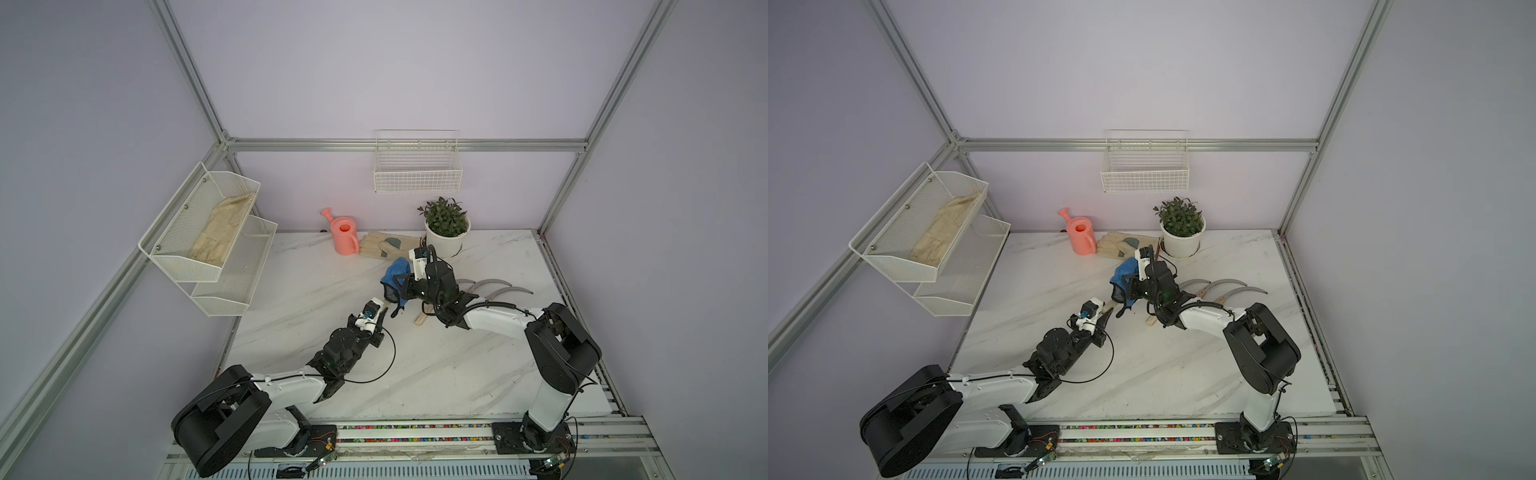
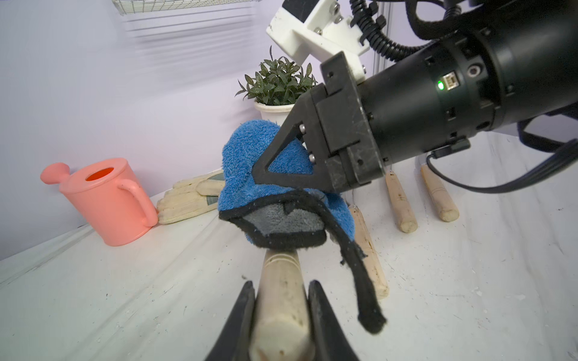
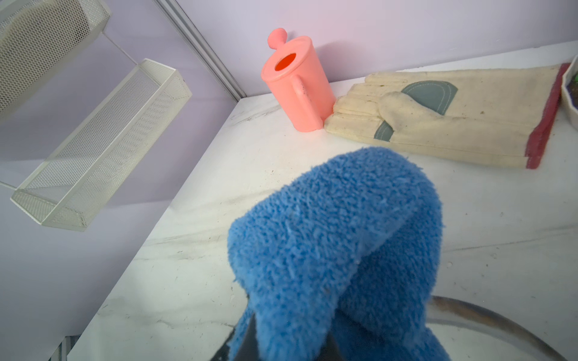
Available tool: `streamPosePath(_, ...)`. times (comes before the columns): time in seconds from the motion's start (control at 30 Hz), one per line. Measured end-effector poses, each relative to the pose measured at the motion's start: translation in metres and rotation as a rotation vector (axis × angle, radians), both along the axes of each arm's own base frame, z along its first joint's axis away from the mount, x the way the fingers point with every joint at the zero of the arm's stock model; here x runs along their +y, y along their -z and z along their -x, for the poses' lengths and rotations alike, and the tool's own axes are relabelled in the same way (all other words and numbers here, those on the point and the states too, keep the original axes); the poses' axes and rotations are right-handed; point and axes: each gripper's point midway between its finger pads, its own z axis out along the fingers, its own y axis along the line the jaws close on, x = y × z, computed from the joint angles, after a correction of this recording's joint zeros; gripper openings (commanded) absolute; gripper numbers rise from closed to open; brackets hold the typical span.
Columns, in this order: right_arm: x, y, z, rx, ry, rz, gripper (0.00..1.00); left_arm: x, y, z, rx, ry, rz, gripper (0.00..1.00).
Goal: Wipe small sickles with rags
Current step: Wipe the small sickle.
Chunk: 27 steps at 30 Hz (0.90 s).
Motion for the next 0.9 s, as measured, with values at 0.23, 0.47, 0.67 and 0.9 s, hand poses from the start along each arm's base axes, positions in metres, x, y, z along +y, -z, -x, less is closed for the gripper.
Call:
streamPosePath(0.23, -0.007, -0.008, -0.004, 0.011, 0.032, -0.012, 0.00, 0.001, 0.001, -0.003, 0.016, 0.058, 0.024, 0.00)
streamPosePath(0.47, 0.007, 0.003, -0.006, 0.050, -0.010, -0.029, 0.00, 0.003, 0.019, -0.012, 0.045, 0.066, 0.004, 0.00)
streamPosePath(0.67, 0.032, 0.004, 0.014, 0.072, -0.102, -0.032, 0.00, 0.002, 0.033, -0.018, 0.059, 0.077, -0.003, 0.00)
streamPosePath(0.9, 0.062, -0.005, 0.043, 0.076, -0.228, -0.068, 0.00, 0.001, 0.036, -0.021, 0.049, 0.076, 0.002, 0.00)
